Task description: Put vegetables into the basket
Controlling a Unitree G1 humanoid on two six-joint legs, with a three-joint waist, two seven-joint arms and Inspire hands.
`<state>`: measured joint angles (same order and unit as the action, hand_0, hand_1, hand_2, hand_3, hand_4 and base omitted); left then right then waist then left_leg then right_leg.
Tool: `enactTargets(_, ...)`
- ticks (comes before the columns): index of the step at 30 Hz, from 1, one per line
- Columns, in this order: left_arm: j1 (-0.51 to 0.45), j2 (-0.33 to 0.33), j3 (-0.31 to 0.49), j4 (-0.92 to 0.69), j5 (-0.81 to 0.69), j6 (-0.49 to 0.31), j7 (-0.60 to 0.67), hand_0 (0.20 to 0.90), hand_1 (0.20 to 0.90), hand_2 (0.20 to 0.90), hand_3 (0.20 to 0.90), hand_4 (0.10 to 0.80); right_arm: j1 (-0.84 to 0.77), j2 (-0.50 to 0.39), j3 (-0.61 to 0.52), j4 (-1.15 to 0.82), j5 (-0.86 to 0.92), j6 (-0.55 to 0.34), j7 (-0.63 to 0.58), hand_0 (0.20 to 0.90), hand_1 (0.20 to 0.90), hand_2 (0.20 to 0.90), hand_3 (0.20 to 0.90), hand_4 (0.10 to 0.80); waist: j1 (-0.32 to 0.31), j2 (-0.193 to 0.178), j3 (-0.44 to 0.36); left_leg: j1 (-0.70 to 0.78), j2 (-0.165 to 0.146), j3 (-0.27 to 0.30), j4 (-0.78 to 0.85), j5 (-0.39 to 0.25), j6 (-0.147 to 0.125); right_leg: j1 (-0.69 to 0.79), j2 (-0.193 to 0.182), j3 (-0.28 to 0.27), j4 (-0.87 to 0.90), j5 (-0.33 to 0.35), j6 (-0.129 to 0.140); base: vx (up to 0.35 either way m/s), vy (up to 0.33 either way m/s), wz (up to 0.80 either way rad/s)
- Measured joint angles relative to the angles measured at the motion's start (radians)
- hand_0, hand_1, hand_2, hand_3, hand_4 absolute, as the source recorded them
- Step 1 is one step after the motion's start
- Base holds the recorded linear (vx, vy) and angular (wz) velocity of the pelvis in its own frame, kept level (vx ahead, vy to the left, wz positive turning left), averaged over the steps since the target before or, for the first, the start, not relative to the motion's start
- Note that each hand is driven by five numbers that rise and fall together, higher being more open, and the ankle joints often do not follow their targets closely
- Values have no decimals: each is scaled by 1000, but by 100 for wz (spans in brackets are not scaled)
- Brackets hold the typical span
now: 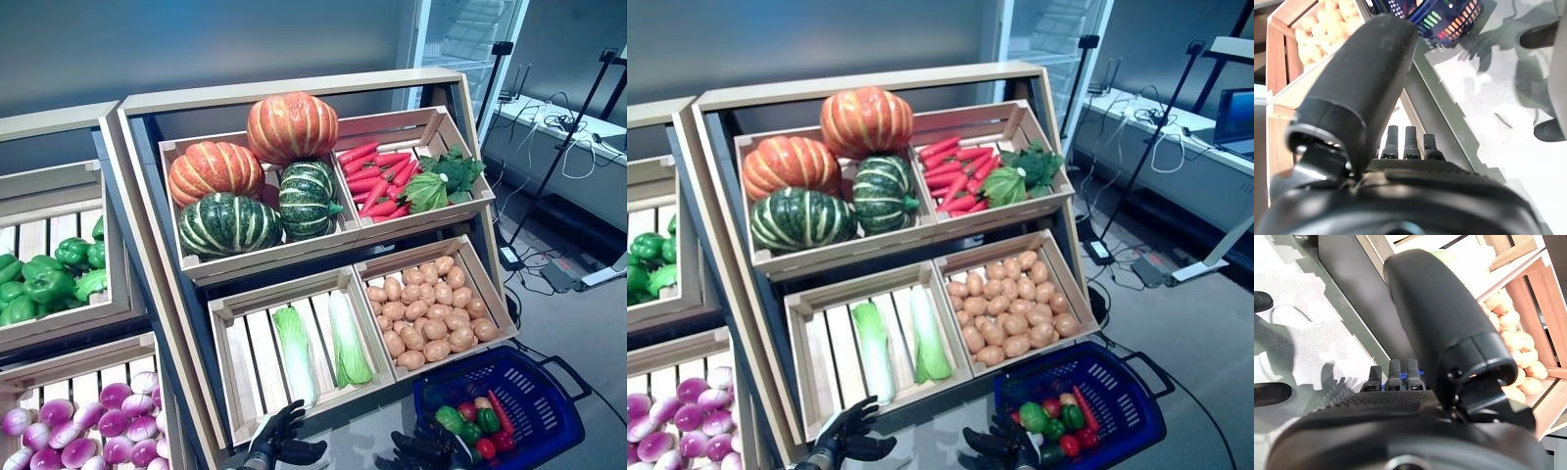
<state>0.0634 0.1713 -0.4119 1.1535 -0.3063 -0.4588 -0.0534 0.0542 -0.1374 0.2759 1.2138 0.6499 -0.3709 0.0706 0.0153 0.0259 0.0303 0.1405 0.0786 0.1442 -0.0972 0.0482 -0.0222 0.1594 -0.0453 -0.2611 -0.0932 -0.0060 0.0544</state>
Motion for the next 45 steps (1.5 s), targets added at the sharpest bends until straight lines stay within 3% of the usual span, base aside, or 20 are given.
enactTargets(6, -4, 5, -16, -6, 106, -17, 81, 900, 900, 900, 900, 800, 0, -1, -1, 0, 29, 5, 11, 900, 900, 900, 900, 800, -1, 1, 0, -1, 0, 0, 0, 0, 0, -2, 0, 0, 0, 0, 0, 0, 0, 0)
enactTargets(11, -25, 37, -81, -41, 367, -81, 238, 900, 900, 900, 900, 800, -1, -5, 0, 0, 30, 14, 28, 900, 900, 900, 900, 800, -1, 3, -1, -7, 0, 1, 0, 0, 0, -9, 0, 2, 0, 0, 0, 0, 0, 0)
enactTargets(15, -70, 161, -179, -179, 799, -98, 493, 900, 900, 900, 900, 800, -6, -25, 0, -3, 38, 29, 34, 900, 900, 900, 900, 800, -7, 17, 4, -8, -1, 3, 0, 2, -3, -12, 0, 4, 0, 0, 0, -11, 56, -2)
enactTargets(16, -100, 229, -232, -236, 940, -70, 581, 900, 900, 900, 900, 800, -11, -43, 0, -6, 46, 47, 47, 900, 900, 900, 900, 800, -17, 25, 8, -8, -1, 4, 0, 2, -3, -12, -1, 6, 0, 0, 0, 36, 73, -1)
enactTargets(19, -160, 377, -271, -300, 1130, -41, 696, 900, 900, 900, 900, 800, -22, -89, -2, -9, 67, 59, 64, 900, 900, 900, 900, 800, -42, 50, 12, -8, -1, 9, 0, 1, -2, -13, -2, 11, 0, 1, 1, 26, 62, -5)
enactTargets(22, -222, 522, -281, -369, 1237, 53, 741, 900, 900, 900, 900, 800, -19, -145, -10, -14, 65, 59, 67, 900, 900, 900, 900, 800, -53, 78, 16, -9, -1, 16, 0, 1, -2, -15, -3, 15, 0, 3, 5, 15, 54, -6)
enactTargets(23, -238, 584, -281, -410, 1262, 80, 746, 900, 900, 900, 900, 800, -16, -160, -23, -16, 64, 59, 67, 900, 900, 900, 900, 800, -54, 85, 16, -9, -1, 18, 0, 1, -2, -16, -2, 16, 1, 4, 6, -16, 44, -6)
enactTargets(25, -264, 647, -282, -454, 1276, 114, 747, 900, 900, 900, 900, 800, -7, -186, -29, -41, 64, 59, 67, 900, 900, 900, 900, 800, -51, 98, 22, -12, -1, 22, 7, 1, -2, -26, -4, 14, 7, 4, 8, -147, 42, -5)
enactTargets(29, -434, 700, -382, -443, 1294, 172, 756, 900, 900, 900, 900, 800, -62, -244, -27, -77, 64, 60, 71, 900, 900, 900, 900, 800, -54, 126, 91, -117, -14, 24, 134, -29, 8, -174, -48, 21, 233, -81, 14, -283, 77, 2)
enactTargets(33, -647, 789, -563, -411, 1325, 181, 763, 900, 900, 900, 900, 800, -227, -257, -18, -83, 70, 65, 75, 900, 900, 900, 900, 800, -64, 49, 200, -333, -61, 72, 423, -131, 28, -473, -169, 64, 676, -245, 2, -317, 50, -13)
enactTargets(38, -813, 805, -625, -368, 1320, 182, 749, 900, 900, 900, 900, 800, -333, -309, -31, -86, 121, 94, 89, 900, 900, 900, 900, 800, -88, 37, 295, -617, -16, 48, 796, -265, 27, -710, -186, 102, 955, -339, -30, -231, 39, 5)
enactTargets(45, -892, 812, -624, -352, 1253, 176, 760, 900, 900, 900, 900, 800, -387, -384, -40, -88, 156, 111, 106, 900, 900, 900, 900, 800, -111, 18, 342, -905, 33, 19, 1147, -370, 15, -981, -191, 131, 1261, -428, -69, -112, 27, -1)
